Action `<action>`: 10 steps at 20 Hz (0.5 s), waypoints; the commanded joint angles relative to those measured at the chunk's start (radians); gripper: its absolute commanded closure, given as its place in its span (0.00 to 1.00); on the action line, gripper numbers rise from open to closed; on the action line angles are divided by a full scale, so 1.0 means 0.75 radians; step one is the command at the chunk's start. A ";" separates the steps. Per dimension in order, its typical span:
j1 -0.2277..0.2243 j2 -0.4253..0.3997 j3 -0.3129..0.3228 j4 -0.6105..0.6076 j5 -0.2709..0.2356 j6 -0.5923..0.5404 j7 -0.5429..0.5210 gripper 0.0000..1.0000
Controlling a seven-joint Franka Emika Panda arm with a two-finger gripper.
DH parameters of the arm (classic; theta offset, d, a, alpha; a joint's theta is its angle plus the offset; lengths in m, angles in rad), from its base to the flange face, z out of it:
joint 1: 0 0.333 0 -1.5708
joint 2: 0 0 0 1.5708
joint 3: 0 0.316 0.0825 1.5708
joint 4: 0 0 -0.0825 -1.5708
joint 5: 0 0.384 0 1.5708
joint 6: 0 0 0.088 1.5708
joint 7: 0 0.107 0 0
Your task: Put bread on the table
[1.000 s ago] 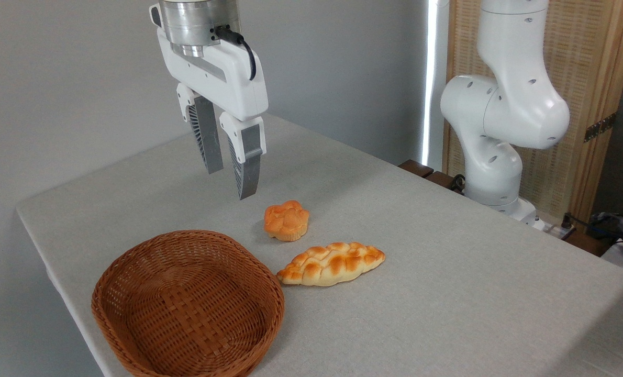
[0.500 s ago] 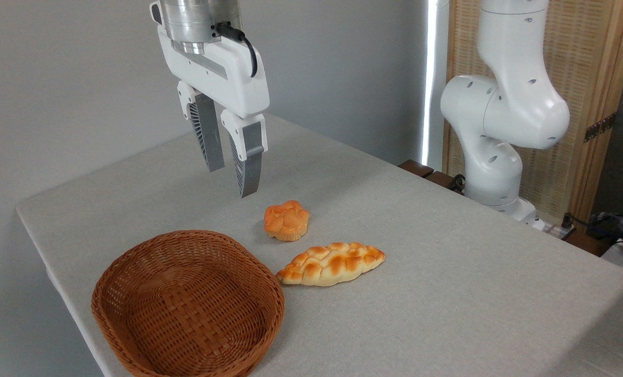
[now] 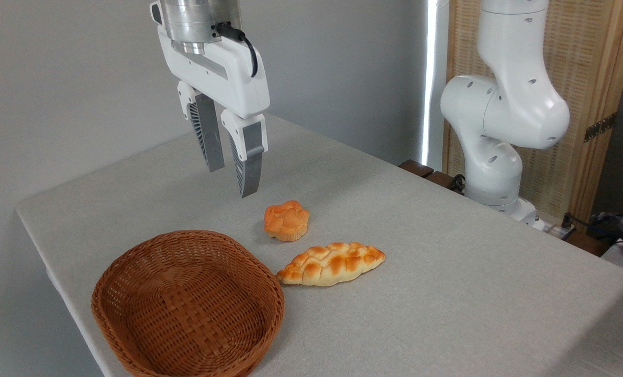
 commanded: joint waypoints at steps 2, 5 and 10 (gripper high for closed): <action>-0.004 0.005 0.005 0.026 0.019 -0.035 -0.024 0.00; -0.004 0.003 0.009 0.026 0.070 -0.035 -0.022 0.00; -0.004 0.003 0.009 0.024 0.070 -0.037 -0.024 0.00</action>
